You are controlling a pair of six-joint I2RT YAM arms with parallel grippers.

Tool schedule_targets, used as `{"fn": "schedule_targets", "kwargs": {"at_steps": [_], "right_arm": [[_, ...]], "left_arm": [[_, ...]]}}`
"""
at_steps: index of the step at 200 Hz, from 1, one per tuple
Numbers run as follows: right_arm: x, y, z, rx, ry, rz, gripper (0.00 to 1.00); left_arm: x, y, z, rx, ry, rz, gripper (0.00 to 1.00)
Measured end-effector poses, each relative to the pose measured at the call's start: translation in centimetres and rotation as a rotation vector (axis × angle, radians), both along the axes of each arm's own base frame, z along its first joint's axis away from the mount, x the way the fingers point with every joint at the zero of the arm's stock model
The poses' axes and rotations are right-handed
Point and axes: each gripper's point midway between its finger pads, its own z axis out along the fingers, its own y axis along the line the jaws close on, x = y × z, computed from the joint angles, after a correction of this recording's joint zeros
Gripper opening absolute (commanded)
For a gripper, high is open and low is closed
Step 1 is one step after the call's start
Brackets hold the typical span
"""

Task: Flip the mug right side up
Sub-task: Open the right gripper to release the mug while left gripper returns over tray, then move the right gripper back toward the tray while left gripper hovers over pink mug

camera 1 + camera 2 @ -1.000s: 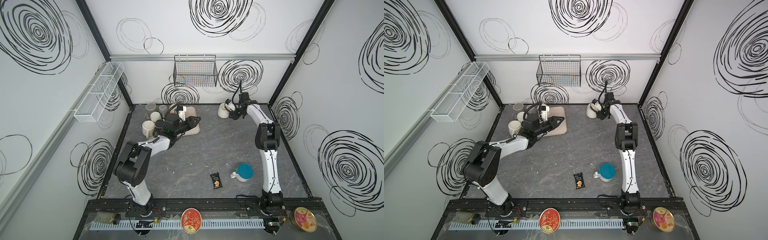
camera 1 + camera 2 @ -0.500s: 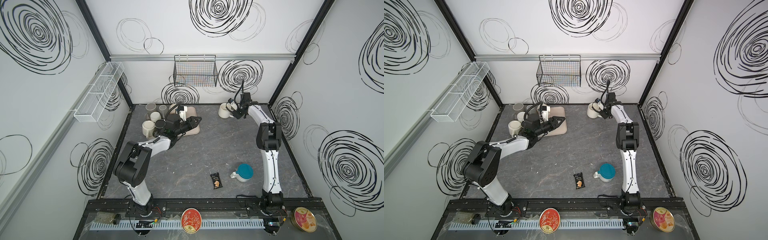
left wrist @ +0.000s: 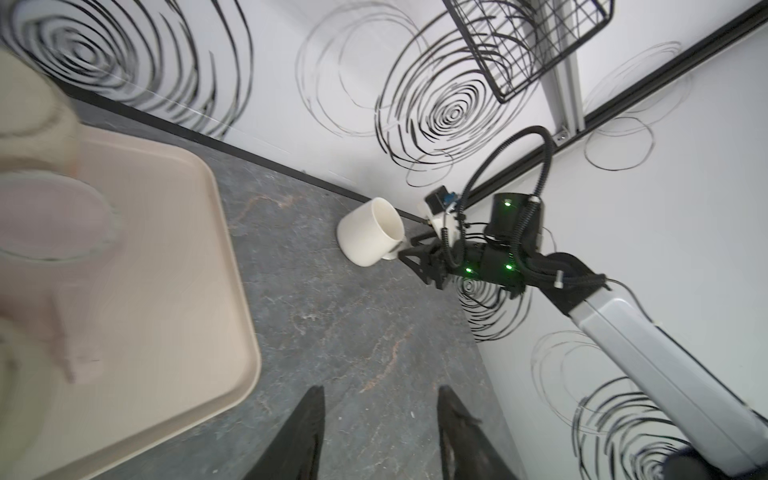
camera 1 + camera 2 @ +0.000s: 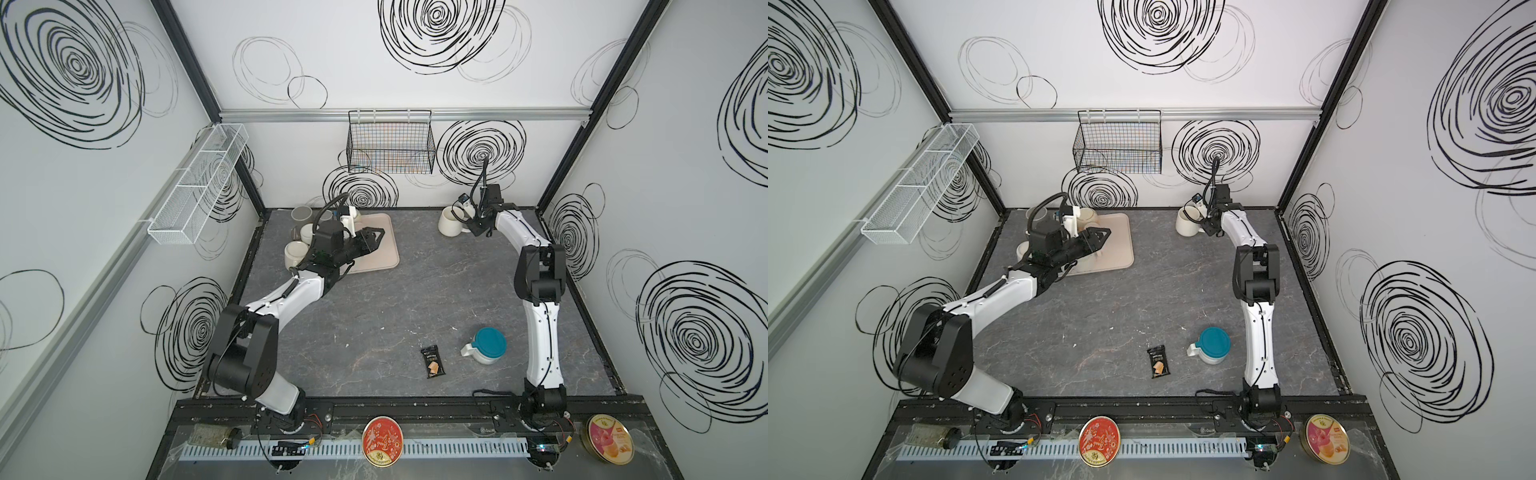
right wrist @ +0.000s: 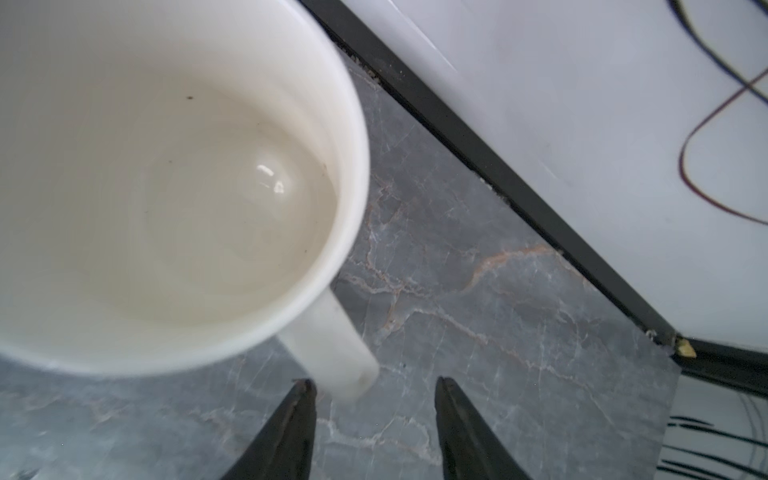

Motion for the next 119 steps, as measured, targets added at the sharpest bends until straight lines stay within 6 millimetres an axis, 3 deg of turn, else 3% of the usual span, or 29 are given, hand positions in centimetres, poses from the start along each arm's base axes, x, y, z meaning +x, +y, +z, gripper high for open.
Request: {"fn": "schedule_targets", "kwargs": {"at_steps": [40, 60, 90, 119], "right_arm": [[-4.0, 2.4, 3.8, 0.06, -0.02, -0.014, 0.52], [-5.8, 4.4, 6.0, 0.127, -0.05, -0.014, 0.52], [-9.0, 8.3, 7.5, 0.279, -0.06, 0.02, 0.52], [-11.1, 12.7, 7.1, 0.404, -0.038, 0.04, 0.5]], "left_arm": [[0.8, 6.5, 1.5, 0.232, -0.004, 0.184, 0.47], [0.8, 8.3, 1.1, 0.321, 0.032, 0.249, 0.43], [1.0, 8.4, -0.4, 0.425, 0.109, 0.279, 0.42], [2.0, 5.3, -2.6, 0.485, 0.159, 0.248, 0.46]]}}
